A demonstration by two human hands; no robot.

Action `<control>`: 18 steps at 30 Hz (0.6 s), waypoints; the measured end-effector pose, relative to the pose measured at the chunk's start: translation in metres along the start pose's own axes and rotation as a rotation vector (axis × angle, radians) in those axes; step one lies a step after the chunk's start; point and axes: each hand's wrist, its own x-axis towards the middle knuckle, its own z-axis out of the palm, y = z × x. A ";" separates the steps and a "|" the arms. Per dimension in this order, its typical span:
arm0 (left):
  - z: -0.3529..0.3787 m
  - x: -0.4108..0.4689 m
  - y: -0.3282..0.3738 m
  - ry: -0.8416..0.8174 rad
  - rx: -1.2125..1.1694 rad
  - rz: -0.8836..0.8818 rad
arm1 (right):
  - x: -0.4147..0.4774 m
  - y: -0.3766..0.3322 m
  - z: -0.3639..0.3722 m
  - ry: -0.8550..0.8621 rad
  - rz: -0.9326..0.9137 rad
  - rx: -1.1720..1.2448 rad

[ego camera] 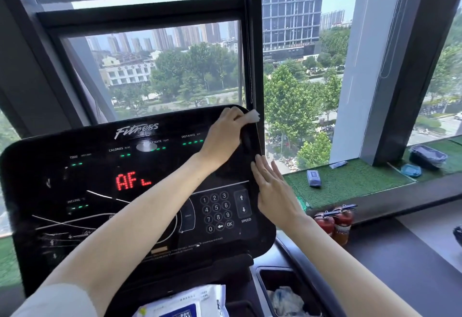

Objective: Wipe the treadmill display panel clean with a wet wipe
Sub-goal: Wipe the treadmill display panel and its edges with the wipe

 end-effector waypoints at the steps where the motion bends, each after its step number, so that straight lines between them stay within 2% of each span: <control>1: 0.002 -0.002 0.001 0.007 -0.009 0.001 | 0.000 0.000 0.000 -0.001 0.000 -0.002; 4: 0.009 -0.023 0.006 -0.231 -0.069 0.294 | 0.000 0.000 0.000 -0.005 0.007 0.001; 5: 0.005 -0.024 0.005 -0.270 -0.071 0.325 | 0.000 0.000 0.000 -0.005 0.005 0.002; 7: 0.002 -0.012 -0.001 -0.163 -0.040 0.218 | -0.001 0.000 0.001 0.003 -0.001 0.008; 9: 0.001 -0.004 -0.001 -0.013 -0.029 0.007 | -0.002 0.001 0.002 -0.004 -0.004 0.005; 10: 0.003 -0.005 0.001 -0.005 -0.022 -0.018 | -0.002 0.001 0.002 -0.016 -0.004 -0.001; 14: 0.009 -0.025 0.015 -0.281 -0.040 0.266 | 0.001 0.004 -0.003 -0.035 -0.023 -0.022; 16: 0.004 -0.014 0.010 -0.283 -0.053 0.200 | 0.000 0.003 -0.006 -0.034 -0.031 -0.008; 18: -0.001 0.000 0.006 -0.161 -0.084 0.005 | -0.006 0.002 -0.007 -0.009 -0.012 0.012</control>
